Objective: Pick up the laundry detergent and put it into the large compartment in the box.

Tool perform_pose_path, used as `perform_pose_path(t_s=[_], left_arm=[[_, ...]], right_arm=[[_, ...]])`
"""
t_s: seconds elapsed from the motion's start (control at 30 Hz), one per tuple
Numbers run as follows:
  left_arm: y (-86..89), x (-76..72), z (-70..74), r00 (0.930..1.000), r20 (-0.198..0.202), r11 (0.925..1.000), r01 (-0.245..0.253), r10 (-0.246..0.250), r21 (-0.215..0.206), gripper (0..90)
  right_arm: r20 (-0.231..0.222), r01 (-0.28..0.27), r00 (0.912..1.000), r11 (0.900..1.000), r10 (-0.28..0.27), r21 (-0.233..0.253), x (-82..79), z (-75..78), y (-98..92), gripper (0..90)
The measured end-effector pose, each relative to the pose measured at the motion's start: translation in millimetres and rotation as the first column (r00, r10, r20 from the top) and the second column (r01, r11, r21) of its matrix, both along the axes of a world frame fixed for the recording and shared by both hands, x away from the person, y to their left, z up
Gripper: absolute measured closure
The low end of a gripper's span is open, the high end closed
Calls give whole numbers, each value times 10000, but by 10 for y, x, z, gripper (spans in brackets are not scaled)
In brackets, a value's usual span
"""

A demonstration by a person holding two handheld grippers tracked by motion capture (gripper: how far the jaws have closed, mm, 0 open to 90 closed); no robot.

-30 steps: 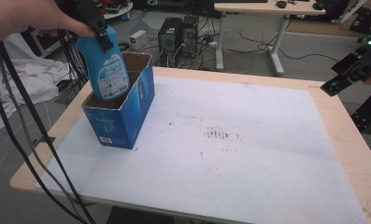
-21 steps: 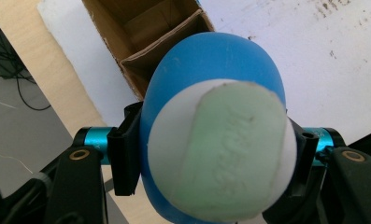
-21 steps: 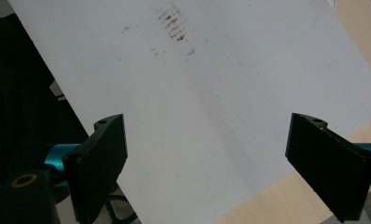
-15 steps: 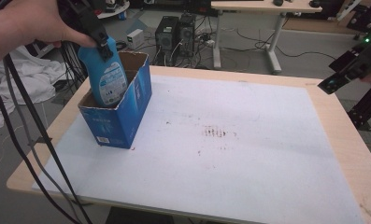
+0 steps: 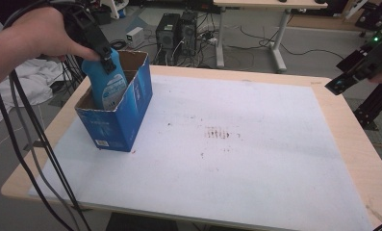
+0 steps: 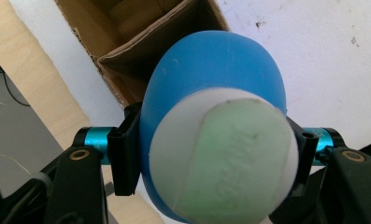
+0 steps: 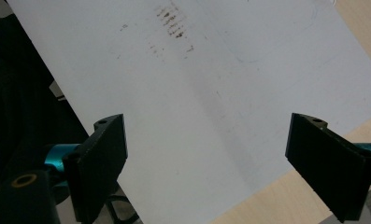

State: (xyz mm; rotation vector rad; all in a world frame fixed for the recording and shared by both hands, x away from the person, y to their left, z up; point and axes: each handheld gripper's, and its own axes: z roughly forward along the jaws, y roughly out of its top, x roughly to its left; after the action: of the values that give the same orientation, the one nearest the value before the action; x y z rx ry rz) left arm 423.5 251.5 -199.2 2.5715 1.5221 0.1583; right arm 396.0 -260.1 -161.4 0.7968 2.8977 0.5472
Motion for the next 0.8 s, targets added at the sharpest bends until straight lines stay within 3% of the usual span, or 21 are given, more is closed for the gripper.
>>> perform_pose_path(t_s=[0.8], left_arm=[[7, -9, -478, 9961, -643, 9976, 629, -608, 306, 369]], right_arm=[[46, 118, 9999, 9999, -118, 37, -13, -15, -44, 121]])
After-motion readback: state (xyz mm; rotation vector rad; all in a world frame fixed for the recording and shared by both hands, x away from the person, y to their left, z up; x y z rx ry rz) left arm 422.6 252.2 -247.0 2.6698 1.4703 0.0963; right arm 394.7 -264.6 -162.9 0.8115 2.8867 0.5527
